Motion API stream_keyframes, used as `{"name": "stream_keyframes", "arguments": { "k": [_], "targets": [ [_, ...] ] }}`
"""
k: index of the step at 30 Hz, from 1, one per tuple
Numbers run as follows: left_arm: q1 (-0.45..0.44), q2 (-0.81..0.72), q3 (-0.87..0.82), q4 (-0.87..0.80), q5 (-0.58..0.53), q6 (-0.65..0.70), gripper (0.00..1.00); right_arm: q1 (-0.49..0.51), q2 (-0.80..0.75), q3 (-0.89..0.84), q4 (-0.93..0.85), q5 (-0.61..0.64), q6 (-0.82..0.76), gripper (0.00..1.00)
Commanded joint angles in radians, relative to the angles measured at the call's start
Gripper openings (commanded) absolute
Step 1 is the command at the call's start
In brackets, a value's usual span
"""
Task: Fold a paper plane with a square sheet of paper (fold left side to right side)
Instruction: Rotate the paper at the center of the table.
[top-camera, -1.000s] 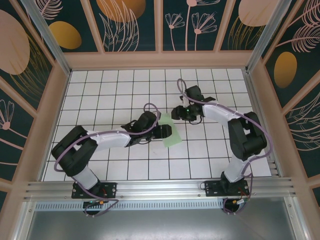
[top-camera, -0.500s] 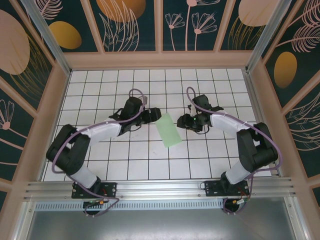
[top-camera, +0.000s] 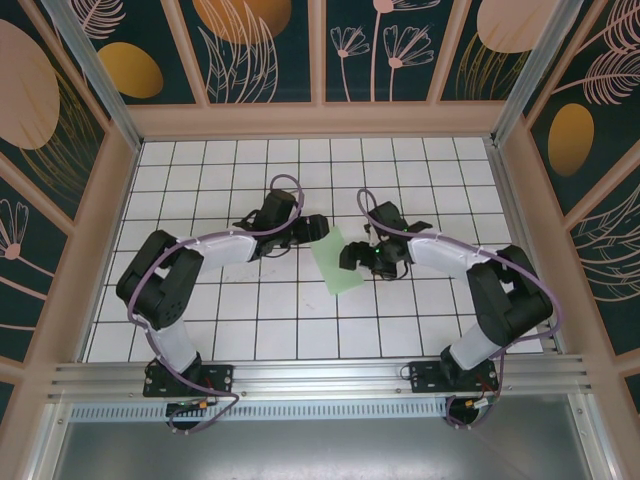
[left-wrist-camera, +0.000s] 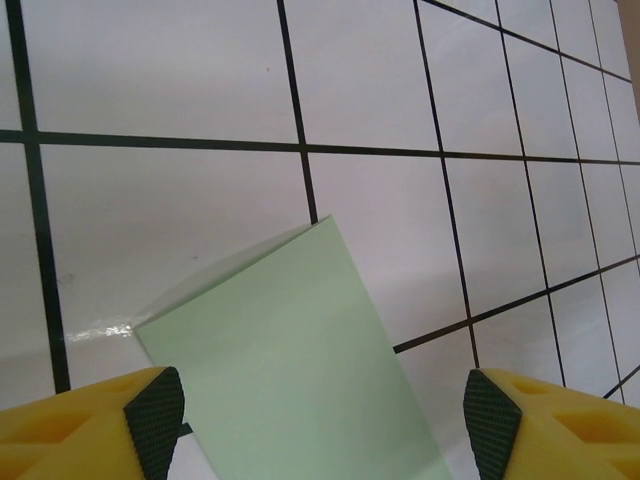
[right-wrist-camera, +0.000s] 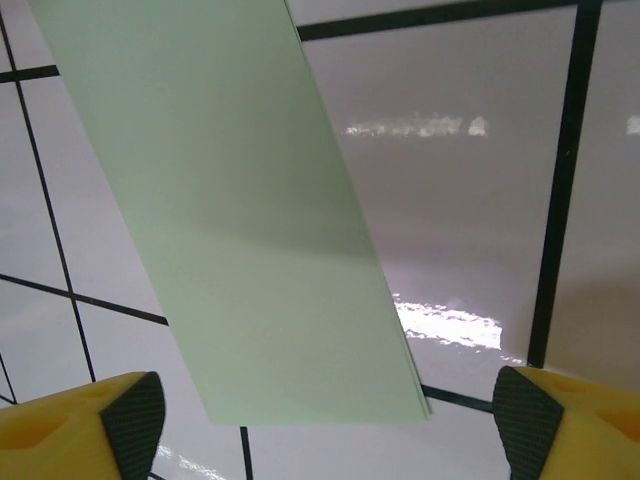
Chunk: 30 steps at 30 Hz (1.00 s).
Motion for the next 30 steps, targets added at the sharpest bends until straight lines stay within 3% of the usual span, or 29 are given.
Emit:
{"name": "stream_keyframes", "arguments": {
  "k": [1, 21, 30],
  "targets": [
    [0.005, -0.048, 0.002, -0.028, -0.029, 0.032, 0.77, 0.039, 0.028, 0.006, -0.023, 0.090, 0.039, 0.93],
    [0.006, -0.057, -0.001, -0.062, -0.073, 0.054, 0.77, 0.219, 0.069, 0.027, -0.025, 0.086, 0.137, 0.98],
    [0.005, -0.057, -0.001, -0.053, -0.033, 0.055, 0.75, 0.214, 0.043, 0.067, -0.050, 0.109, 0.106, 0.98]
  ]
}}
